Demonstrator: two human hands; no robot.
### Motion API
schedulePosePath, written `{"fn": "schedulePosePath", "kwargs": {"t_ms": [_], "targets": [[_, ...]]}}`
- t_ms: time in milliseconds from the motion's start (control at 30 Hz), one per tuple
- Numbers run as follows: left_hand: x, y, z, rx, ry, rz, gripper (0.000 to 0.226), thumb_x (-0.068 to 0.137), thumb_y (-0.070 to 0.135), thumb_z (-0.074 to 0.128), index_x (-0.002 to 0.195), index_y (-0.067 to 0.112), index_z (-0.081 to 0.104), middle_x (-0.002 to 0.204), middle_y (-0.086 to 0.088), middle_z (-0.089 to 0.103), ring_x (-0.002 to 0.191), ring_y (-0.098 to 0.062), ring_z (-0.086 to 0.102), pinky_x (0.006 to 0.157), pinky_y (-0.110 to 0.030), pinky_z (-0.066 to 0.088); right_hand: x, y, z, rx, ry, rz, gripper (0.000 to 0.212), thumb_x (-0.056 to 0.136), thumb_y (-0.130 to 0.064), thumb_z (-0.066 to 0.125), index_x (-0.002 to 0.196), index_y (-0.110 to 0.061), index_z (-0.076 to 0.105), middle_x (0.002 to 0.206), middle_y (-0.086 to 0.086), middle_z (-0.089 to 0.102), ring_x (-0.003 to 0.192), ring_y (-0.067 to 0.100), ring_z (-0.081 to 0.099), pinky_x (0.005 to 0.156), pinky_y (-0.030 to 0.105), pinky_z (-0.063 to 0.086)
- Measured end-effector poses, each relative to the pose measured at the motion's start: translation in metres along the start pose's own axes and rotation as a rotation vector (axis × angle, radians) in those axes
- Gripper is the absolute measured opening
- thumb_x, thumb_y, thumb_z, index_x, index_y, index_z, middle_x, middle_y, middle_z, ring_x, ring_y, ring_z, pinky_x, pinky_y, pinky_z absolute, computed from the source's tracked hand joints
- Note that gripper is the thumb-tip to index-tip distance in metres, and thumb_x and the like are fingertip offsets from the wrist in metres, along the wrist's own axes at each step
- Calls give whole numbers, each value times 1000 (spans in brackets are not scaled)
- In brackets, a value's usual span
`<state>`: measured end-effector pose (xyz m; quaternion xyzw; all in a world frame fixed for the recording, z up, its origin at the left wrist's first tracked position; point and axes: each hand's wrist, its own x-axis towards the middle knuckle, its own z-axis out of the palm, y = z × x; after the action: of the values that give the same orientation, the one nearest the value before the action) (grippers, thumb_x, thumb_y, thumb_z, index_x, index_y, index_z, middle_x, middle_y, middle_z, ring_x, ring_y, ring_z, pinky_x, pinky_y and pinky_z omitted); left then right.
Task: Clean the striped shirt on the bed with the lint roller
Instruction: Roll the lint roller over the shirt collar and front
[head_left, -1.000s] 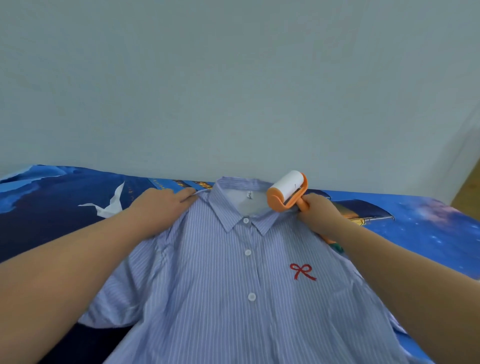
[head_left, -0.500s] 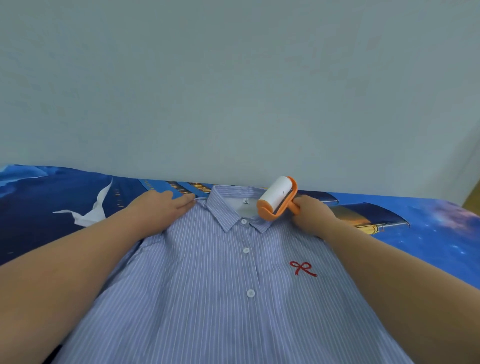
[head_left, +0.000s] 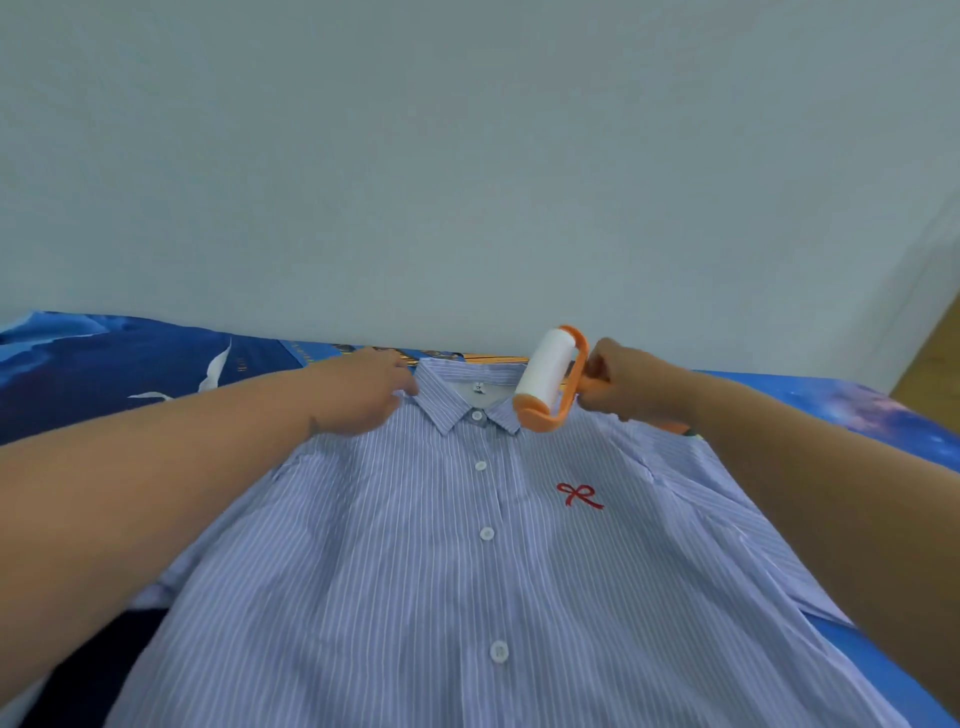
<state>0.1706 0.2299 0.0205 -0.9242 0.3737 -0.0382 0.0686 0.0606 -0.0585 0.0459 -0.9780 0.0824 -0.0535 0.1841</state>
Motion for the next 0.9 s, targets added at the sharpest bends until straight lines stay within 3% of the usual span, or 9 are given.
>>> {"fn": "schedulePosePath", "kwargs": {"t_ms": [100, 200, 333, 467, 567, 700, 900], "targets": [[-9, 39, 0, -160, -53, 35, 40, 100, 21, 35, 137, 22, 47, 146, -2, 39, 135, -23, 37, 110, -40, 32, -27, -8, -6, 24, -138, -72, 17, 87, -27, 59, 99, -21, 48, 84, 4, 67, 67, 18, 60, 64, 31, 53], [-21, 72, 11, -155, -138, 77, 42, 101, 22, 32, 142, 14, 40, 148, -7, 35, 135, -25, 34, 111, -40, 32, -46, -12, -11, -86, -295, -115, 8, 89, -33, 58, 92, -31, 51, 84, -2, 70, 71, 15, 65, 73, 31, 55], [-31, 88, 26, -208, -81, 69, 44, 100, 24, 32, 143, 19, 36, 148, -1, 34, 132, -25, 34, 108, -45, 35, -65, -16, -17, -285, -414, -96, 7, 91, -33, 58, 91, -27, 55, 87, -6, 71, 73, 12, 69, 77, 31, 52], [-36, 91, 32, -189, -137, 51, 47, 100, 32, 33, 146, 22, 32, 150, -1, 34, 131, -25, 34, 109, -44, 34, -71, -23, -7, -398, -407, -94, 17, 92, -35, 58, 103, -23, 58, 93, -6, 66, 80, 15, 67, 77, 31, 51], [-38, 90, 33, -248, -109, 33, 48, 99, 34, 39, 146, 24, 33, 150, 1, 36, 133, -24, 34, 111, -42, 32, -69, -40, 10, -389, -328, -151, 24, 93, -33, 56, 112, -19, 59, 98, -4, 59, 82, 14, 52, 74, 28, 41], [-39, 87, 34, -332, -81, 38, 44, 97, 36, 42, 141, 29, 40, 145, 3, 43, 127, -22, 40, 107, -42, 35, -63, -56, 23, -387, -274, -212, 23, 94, -30, 56, 111, -15, 59, 111, 2, 63, 87, 13, 50, 73, 27, 38], [-40, 92, 29, -264, -126, 7, 49, 99, 36, 40, 147, 30, 29, 153, 4, 31, 137, -22, 30, 113, -42, 30, -68, -42, 11, -383, -294, -198, 21, 91, -29, 60, 108, -16, 62, 94, -4, 56, 82, 13, 50, 69, 24, 40]]}}
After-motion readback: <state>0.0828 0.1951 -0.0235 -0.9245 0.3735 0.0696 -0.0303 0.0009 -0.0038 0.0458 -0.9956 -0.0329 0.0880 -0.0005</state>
